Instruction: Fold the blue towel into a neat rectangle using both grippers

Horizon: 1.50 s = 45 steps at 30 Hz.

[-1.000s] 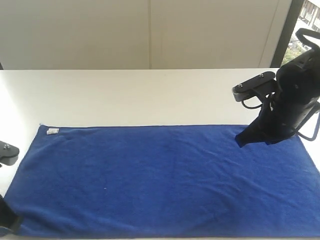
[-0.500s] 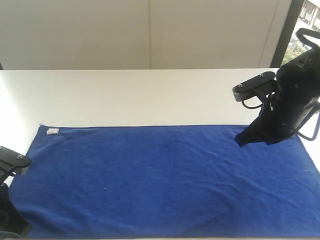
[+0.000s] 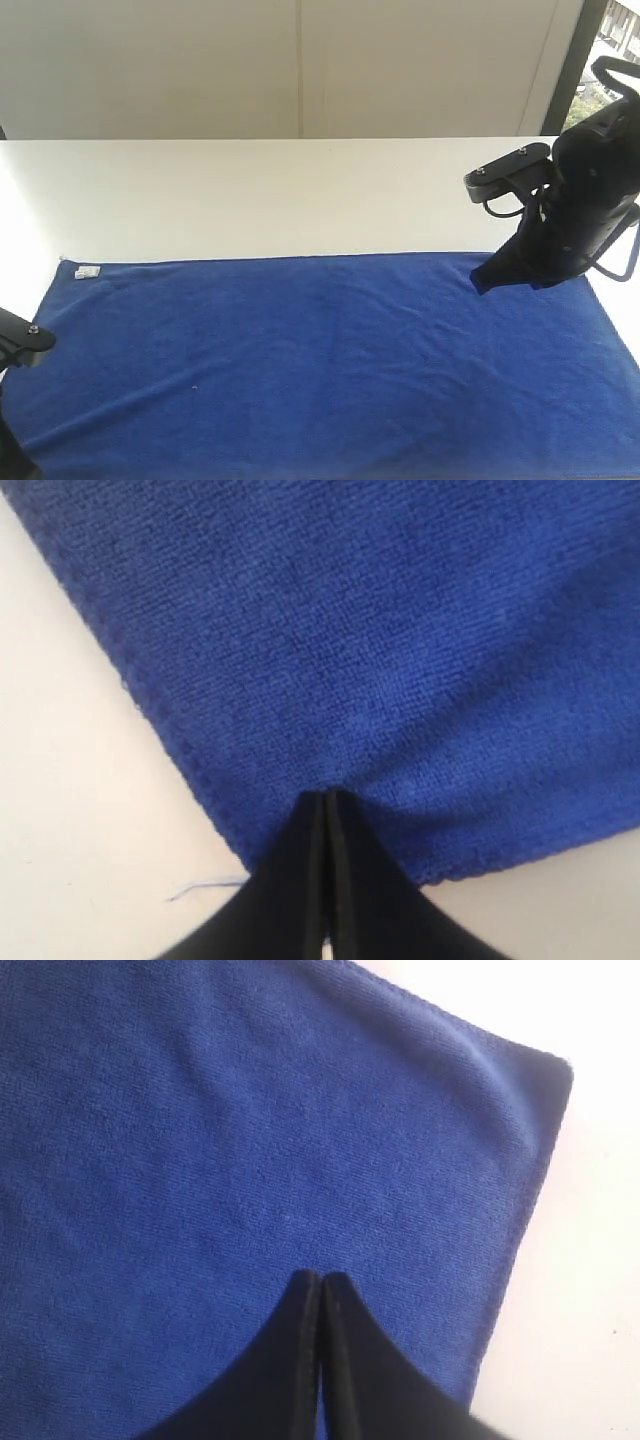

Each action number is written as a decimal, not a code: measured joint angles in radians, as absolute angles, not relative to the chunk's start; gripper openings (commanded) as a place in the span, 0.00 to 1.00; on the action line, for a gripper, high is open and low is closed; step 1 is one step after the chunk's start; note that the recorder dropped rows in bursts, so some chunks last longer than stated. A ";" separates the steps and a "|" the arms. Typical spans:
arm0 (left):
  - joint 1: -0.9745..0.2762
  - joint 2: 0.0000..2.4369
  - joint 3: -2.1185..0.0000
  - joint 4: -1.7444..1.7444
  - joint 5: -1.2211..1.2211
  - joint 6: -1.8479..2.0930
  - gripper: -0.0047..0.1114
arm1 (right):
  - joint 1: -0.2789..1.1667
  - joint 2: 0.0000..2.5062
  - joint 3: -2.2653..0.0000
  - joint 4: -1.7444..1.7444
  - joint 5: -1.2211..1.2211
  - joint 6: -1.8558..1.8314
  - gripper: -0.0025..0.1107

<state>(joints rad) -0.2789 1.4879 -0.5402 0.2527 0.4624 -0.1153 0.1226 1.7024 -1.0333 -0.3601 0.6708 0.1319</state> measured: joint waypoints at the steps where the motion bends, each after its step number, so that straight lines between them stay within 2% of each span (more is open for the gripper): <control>1: -0.279 1.488 -0.540 0.253 0.462 -0.116 0.04 | 0.123 1.702 -1.033 -0.360 0.671 0.132 0.02; 11: -0.279 1.394 -0.592 0.198 0.451 -0.084 0.04 | 0.096 1.704 -1.037 -0.368 0.654 0.130 0.02; 17: -0.279 1.183 -0.615 0.115 0.443 -0.049 0.04 | -0.008 1.764 -1.042 -0.371 0.641 0.130 0.02; 22: -0.279 0.955 -0.616 -0.039 0.494 0.060 0.04 | -0.093 1.845 -1.044 -0.372 0.519 0.130 0.02; 30: -0.279 0.672 -0.567 -0.162 0.552 0.205 0.04 | -0.139 1.935 -1.162 -0.411 0.419 0.130 0.02; 45: -0.279 0.585 -0.518 -0.164 0.486 0.223 0.04 | -0.139 2.076 -1.292 -0.417 0.436 0.132 0.02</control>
<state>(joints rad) -0.2789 0.5849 -0.5177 -0.1637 0.4858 0.2228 -0.1391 2.0758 -1.2916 -0.4169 0.4359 0.1316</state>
